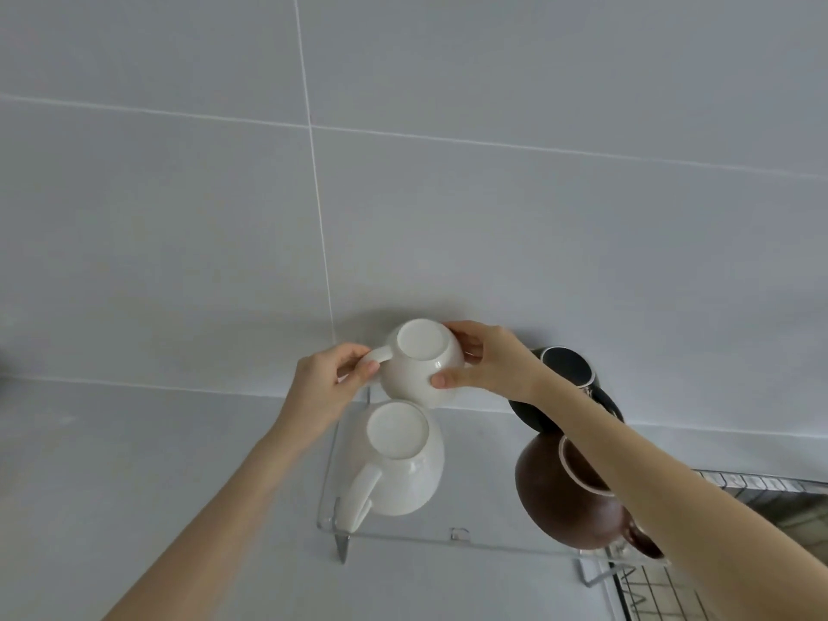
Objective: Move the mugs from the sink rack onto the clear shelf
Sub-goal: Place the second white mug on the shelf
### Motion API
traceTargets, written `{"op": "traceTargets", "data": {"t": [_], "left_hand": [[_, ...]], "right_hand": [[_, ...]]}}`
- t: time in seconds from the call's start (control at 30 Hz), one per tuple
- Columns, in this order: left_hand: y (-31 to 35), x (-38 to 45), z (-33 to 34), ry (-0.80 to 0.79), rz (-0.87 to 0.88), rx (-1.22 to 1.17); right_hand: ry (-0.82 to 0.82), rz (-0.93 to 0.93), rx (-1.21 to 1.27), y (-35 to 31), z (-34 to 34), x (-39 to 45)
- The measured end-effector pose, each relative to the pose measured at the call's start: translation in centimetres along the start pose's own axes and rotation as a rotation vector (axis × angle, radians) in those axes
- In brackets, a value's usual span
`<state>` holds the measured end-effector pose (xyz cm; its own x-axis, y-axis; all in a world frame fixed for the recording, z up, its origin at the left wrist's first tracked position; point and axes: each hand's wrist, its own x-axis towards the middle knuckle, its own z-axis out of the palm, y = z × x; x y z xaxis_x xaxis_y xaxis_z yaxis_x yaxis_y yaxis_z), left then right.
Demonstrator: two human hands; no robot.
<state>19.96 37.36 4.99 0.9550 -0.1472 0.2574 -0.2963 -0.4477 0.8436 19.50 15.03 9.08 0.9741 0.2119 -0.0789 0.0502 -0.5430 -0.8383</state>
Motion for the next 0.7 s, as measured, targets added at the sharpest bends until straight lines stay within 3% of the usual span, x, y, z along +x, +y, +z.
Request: {"op": "traceTargets", "data": {"t": [0.7], "left_hand": [[0.2,-1.3,0.0,-0.017,-0.003,0.108]], "right_hand": [[-0.055,0.061,0.005,1.1,1.6,-0.2]]}}
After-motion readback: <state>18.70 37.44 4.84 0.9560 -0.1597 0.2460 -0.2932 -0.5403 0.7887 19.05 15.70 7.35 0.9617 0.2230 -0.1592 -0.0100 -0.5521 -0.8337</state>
